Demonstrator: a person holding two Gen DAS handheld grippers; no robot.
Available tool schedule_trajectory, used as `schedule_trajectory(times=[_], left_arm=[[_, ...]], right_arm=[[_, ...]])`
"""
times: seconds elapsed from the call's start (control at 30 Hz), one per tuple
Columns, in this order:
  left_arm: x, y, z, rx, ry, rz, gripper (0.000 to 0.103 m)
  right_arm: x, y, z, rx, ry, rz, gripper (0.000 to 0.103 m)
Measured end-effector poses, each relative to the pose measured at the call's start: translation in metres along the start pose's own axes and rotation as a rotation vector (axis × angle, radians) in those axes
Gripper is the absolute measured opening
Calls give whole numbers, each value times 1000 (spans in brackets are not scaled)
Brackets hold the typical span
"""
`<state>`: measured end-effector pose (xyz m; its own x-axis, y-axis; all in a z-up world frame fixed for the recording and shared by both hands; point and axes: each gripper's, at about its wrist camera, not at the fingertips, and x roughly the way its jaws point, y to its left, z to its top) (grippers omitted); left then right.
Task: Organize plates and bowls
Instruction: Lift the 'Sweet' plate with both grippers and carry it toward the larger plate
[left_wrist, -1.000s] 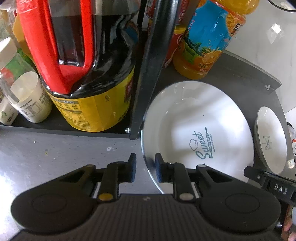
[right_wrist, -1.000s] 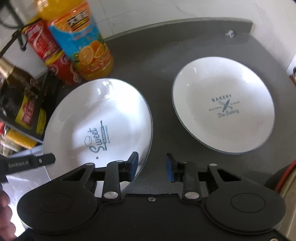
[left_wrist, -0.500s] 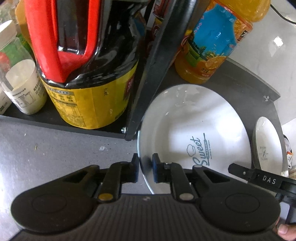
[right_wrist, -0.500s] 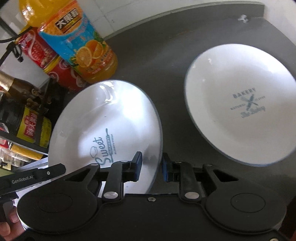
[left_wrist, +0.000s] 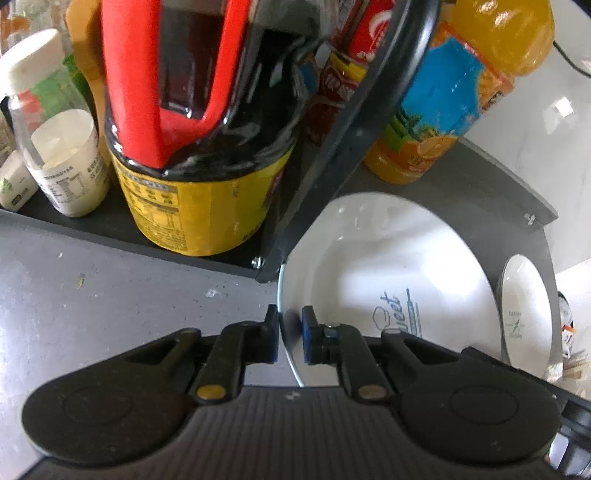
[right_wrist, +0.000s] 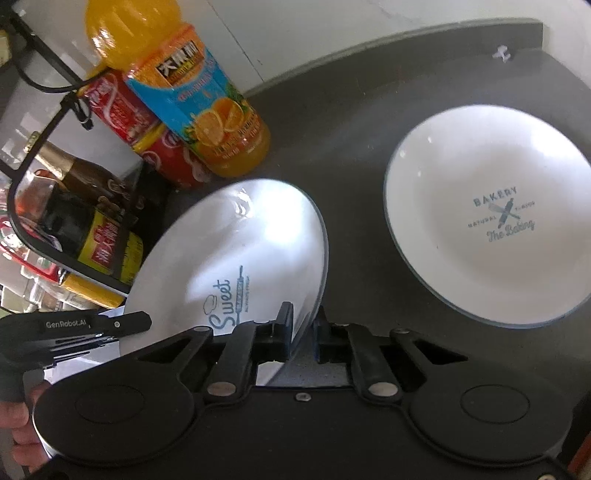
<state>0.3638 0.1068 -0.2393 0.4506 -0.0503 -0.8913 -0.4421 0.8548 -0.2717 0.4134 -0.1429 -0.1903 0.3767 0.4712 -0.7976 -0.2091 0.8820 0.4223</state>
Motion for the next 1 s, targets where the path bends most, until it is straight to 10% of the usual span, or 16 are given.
schedule_trajectory(times=[1.0], left_arm=[[-72,0,-33,-26,-59,-42,9]], right_arm=[[-64,2,-32,-65,-88,79,11]])
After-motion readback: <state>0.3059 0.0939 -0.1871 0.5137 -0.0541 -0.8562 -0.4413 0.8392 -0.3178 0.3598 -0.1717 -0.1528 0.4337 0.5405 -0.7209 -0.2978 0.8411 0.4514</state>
